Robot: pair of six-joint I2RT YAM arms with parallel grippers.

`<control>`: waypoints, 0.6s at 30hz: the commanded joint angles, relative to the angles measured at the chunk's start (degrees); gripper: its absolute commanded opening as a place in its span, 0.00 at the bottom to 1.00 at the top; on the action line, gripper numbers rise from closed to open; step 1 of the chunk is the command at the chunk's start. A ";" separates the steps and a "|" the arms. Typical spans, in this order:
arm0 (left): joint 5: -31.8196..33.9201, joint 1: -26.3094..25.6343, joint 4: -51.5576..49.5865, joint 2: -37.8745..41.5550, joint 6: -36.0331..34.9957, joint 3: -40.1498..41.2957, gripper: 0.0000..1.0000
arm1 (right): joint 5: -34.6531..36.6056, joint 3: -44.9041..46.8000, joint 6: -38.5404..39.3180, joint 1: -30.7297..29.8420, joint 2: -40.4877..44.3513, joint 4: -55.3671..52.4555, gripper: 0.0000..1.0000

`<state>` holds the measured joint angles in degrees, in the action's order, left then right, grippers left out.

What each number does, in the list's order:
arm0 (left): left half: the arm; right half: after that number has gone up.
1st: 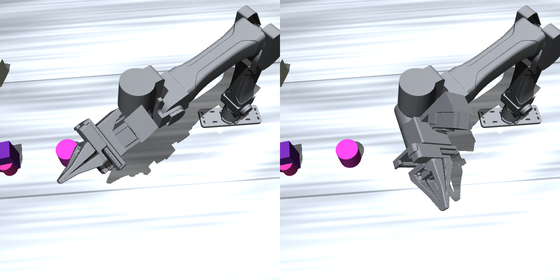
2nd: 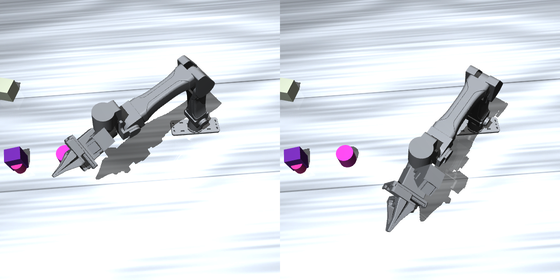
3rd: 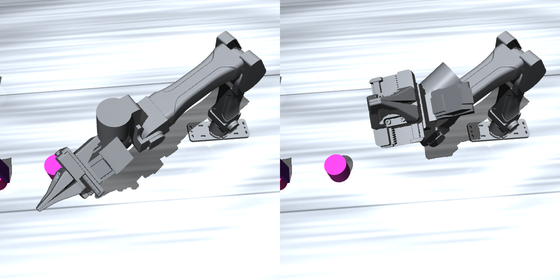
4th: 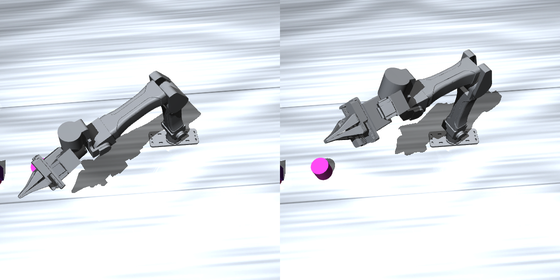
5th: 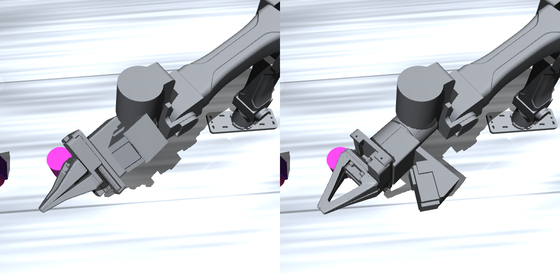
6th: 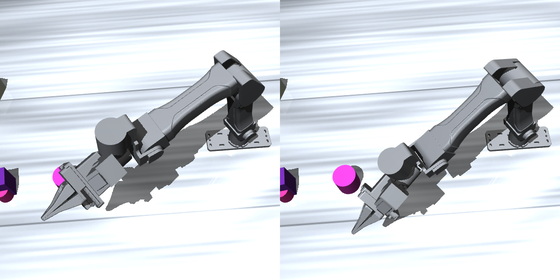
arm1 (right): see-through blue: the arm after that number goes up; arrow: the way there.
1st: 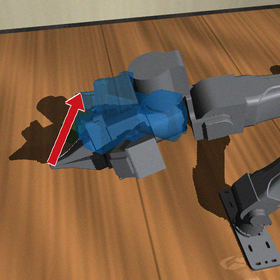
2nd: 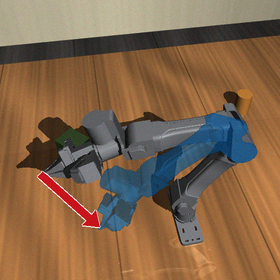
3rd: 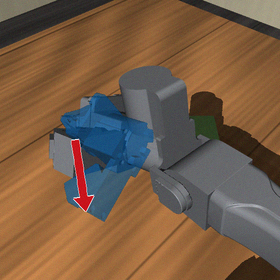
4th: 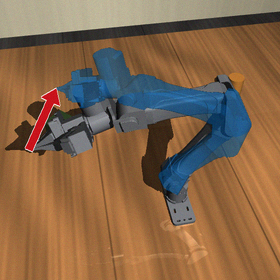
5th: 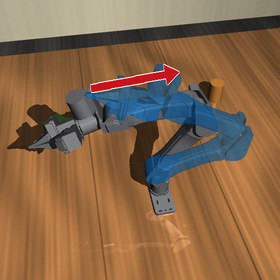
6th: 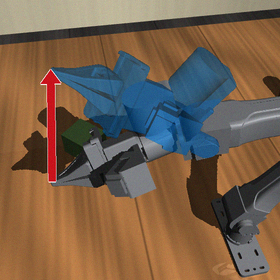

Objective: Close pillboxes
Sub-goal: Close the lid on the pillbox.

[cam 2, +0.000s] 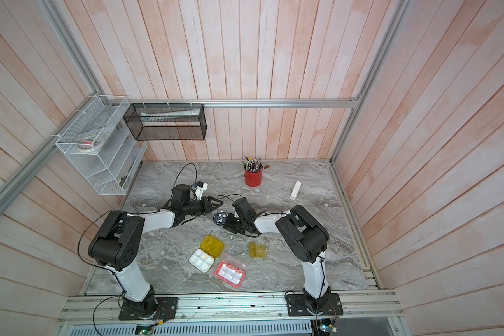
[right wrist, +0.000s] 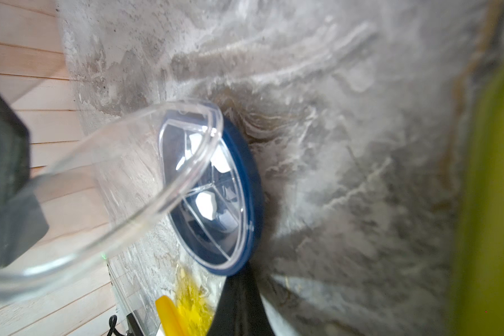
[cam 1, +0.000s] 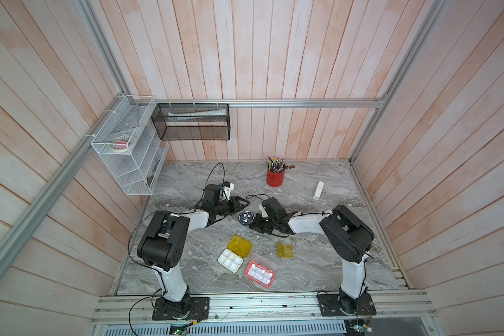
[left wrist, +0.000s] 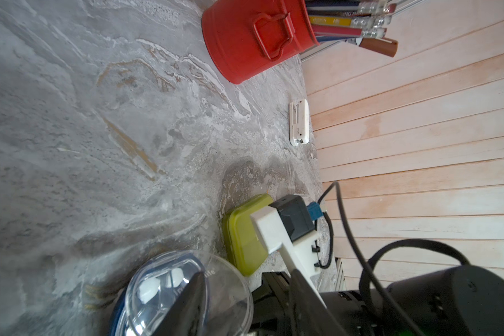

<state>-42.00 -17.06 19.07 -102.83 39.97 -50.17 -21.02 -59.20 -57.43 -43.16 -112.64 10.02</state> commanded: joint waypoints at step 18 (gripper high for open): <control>-0.19 -2.21 5.11 0.96 1.96 5.63 0.49 | 1.76 0.13 0.10 -0.25 -0.37 -1.32 0.00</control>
<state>-41.95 -18.39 23.40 -102.72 41.63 -45.91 -20.97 -59.18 -57.43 -43.16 -112.64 10.02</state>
